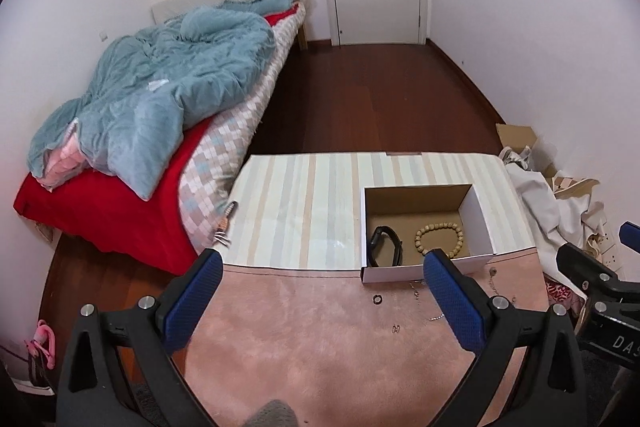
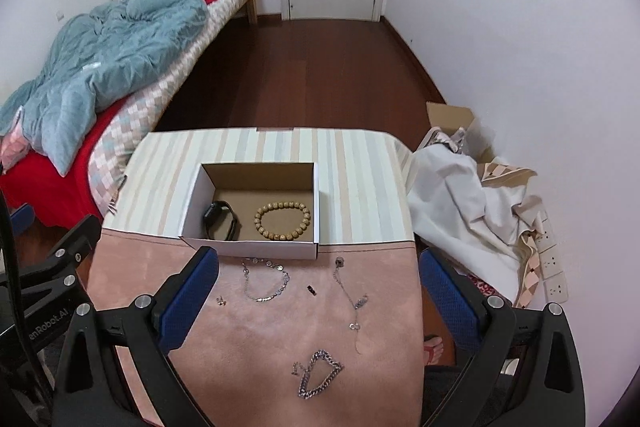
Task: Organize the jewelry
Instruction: 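Reach the right tool to the thick silver chain and grasp it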
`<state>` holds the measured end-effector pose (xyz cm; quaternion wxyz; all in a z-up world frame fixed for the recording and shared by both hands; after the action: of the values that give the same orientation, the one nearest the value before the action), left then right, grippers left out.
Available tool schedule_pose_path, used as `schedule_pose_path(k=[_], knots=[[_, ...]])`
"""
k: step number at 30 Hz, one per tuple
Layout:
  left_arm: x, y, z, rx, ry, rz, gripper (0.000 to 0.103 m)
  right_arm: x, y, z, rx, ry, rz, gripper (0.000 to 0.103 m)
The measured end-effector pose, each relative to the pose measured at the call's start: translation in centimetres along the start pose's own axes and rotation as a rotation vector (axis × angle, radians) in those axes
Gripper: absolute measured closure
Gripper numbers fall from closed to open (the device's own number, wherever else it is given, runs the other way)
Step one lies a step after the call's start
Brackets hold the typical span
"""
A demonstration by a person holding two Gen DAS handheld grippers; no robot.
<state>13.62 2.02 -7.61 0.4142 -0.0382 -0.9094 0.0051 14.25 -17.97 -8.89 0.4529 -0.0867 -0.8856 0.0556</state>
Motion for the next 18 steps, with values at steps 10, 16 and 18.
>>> schedule_pose_path(k=[10, 16, 18], knots=[[4.6, 0.0, 0.7, 0.014, -0.063, -0.002, 0.001, 5.0, -0.9, 1.2, -0.028, -0.067, -0.050, 0.001], [3.8, 0.8, 2.2, 0.023, -0.101, -0.085, 0.000, 2.0, -2.2, 3.5, -0.086, 0.016, -0.096, 0.001], [2.5, 1.3, 3.4, 0.035, -0.079, -0.103, 0.000, -0.2, -2.7, 5.0, -0.090, 0.078, -0.083, 0.001]])
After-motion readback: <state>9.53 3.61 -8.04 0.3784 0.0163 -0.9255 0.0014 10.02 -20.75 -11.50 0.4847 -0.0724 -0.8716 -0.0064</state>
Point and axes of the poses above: each gripper's, at about its wrist camera, not at the fingertips, and x roughly against the way its jaws point, y to its left, z to its underside, the point moved 1 cm from there along -x, roughly the way its jaws point, and after that the axes turned 11 degrees about z, right-handed, at the moved point
